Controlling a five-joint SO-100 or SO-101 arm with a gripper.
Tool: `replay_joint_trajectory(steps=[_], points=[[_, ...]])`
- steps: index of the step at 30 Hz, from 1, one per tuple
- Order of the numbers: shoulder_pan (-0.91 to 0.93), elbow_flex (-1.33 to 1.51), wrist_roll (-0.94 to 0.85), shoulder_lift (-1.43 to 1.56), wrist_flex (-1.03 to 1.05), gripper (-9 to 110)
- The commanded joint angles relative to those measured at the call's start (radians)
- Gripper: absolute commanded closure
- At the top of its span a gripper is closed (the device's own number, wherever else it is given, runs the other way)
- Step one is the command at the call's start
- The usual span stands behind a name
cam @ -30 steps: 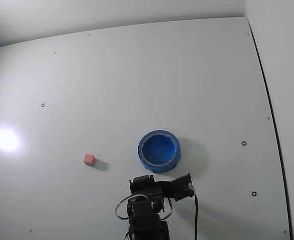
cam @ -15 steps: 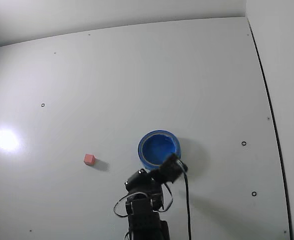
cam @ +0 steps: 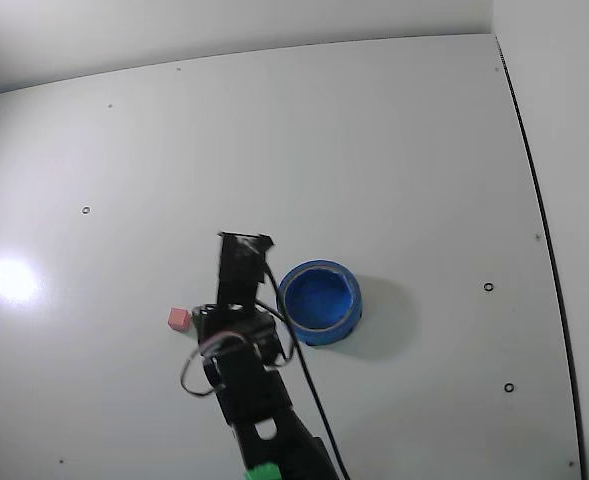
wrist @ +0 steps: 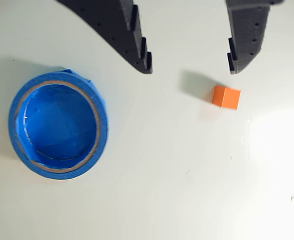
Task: Grasp a block and put it in the bin.
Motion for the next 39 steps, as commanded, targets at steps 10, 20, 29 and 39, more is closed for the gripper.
replay_joint_trajectory(steps=[10, 20, 29, 39], points=[[-0.115, -0.611, -0.011, -0.664, 0.009, 82], [-0.115, -0.673, -0.011, -0.856, -0.003, 82], [-0.127, -0.687, 0.06, -0.956, -0.006, 82], [-0.244, -0.687, 0.077, -0.973, -0.008, 82]])
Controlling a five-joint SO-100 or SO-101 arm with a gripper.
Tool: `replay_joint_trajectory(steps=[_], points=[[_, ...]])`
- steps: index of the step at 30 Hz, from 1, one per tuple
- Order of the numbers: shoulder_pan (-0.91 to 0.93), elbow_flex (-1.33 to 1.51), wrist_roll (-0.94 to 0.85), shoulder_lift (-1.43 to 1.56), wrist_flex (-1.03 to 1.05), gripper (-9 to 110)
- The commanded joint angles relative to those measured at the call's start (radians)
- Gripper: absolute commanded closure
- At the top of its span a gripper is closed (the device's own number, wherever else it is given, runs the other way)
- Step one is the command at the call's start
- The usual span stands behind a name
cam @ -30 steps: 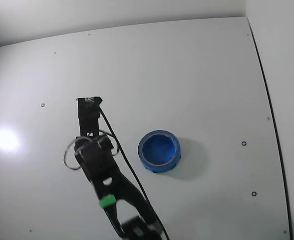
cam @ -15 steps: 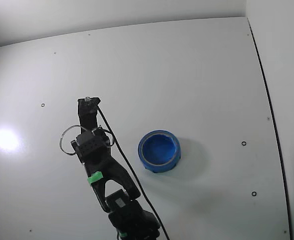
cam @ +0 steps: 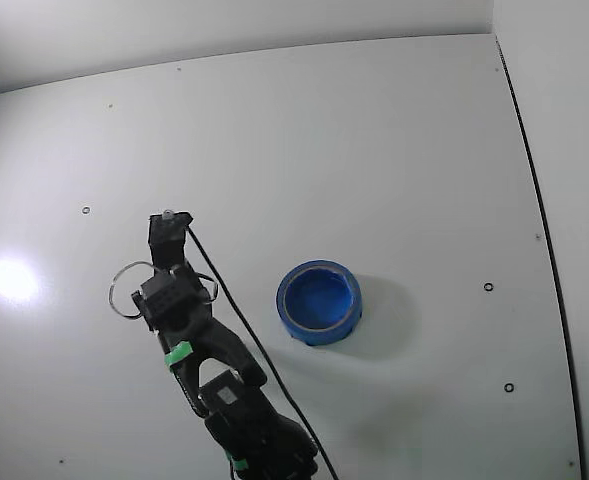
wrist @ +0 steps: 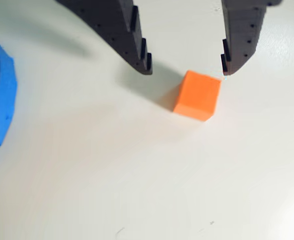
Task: Grasp a block and put it in the bin.
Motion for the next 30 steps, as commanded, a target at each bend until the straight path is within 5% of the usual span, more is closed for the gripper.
replay_joint_trajectory(steps=[1, 30], points=[[-0.066, -0.075, 0.003, 0.029, -0.015, 82], [0.008, -0.298, -0.015, -0.089, -0.002, 82]])
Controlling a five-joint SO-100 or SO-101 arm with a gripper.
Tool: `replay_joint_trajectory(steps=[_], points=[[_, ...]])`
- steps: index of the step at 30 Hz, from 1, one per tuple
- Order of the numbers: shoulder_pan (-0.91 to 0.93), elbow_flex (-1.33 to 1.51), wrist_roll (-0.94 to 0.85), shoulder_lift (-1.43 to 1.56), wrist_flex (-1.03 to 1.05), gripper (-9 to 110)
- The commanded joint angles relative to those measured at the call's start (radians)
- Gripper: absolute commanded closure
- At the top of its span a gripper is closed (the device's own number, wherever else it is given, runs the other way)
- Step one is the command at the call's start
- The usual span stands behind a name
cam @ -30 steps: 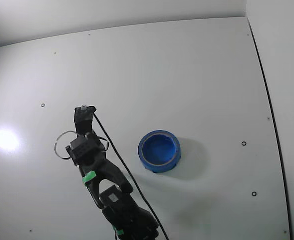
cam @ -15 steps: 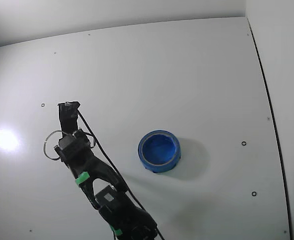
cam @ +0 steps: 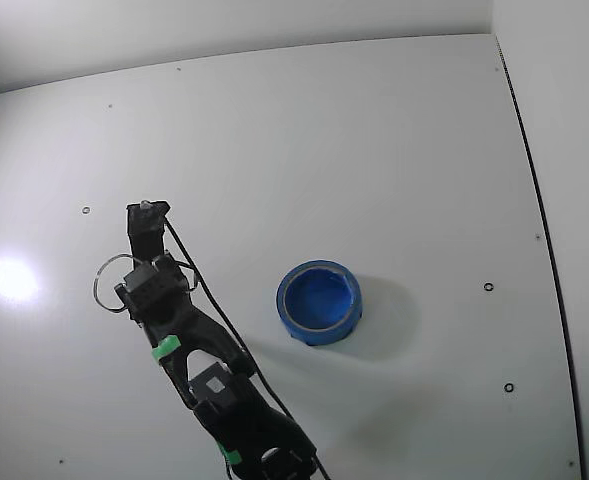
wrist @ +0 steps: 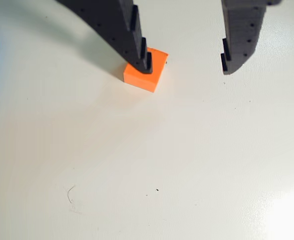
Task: Grasp a block and put it in the bin.
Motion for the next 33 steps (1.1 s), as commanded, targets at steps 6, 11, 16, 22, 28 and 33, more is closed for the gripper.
replay_joint_trajectory(steps=[6, 11, 16, 22, 28, 33], points=[[0.08, -0.064, -0.015, 0.034, -0.003, 82], [0.089, 0.037, -0.015, 0.051, -0.014, 82], [0.089, 0.075, -0.012, 0.052, -0.014, 82], [0.089, 0.086, 0.002, 0.049, -0.014, 82], [0.089, 0.087, 0.003, 0.049, -0.014, 82], [0.089, 0.089, 0.003, 0.038, -0.014, 82]])
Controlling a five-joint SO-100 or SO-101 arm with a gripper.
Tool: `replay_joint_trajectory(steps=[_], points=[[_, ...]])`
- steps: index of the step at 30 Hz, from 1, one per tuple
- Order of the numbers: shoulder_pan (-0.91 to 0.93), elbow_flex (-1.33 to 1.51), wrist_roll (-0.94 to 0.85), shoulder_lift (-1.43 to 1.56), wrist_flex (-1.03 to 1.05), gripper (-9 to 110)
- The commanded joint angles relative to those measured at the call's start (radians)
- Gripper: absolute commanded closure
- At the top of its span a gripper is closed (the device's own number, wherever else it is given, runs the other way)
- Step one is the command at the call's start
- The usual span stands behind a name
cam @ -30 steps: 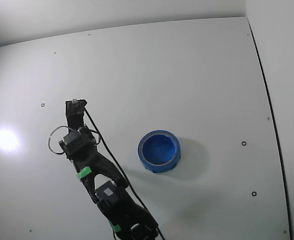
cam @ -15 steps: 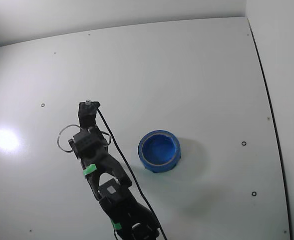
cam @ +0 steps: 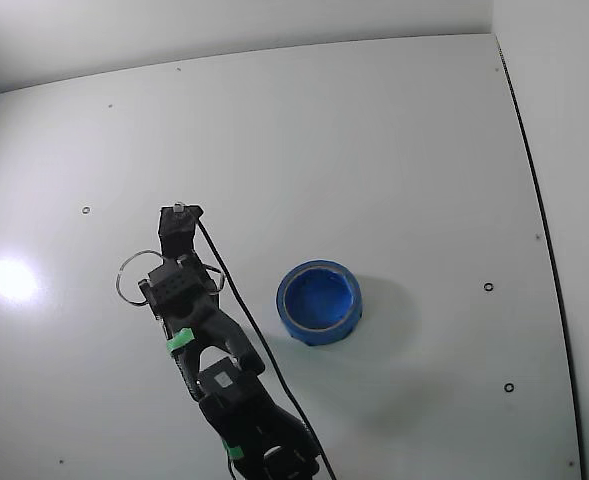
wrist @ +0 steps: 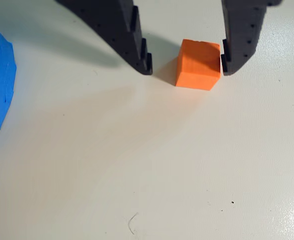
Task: Grasp a block and put it in the bin.
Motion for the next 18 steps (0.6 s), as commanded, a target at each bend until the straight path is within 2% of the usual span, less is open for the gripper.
replay_joint_trajectory(steps=[1, 5, 9, 18], points=[[0.006, -0.009, 0.003, 0.037, -0.014, 82], [0.006, -0.009, 0.003, 0.035, -0.014, 86], [0.006, -0.009, 0.003, 0.035, -0.014, 102], [0.018, -0.008, 0.006, 0.051, -0.014, 102]])
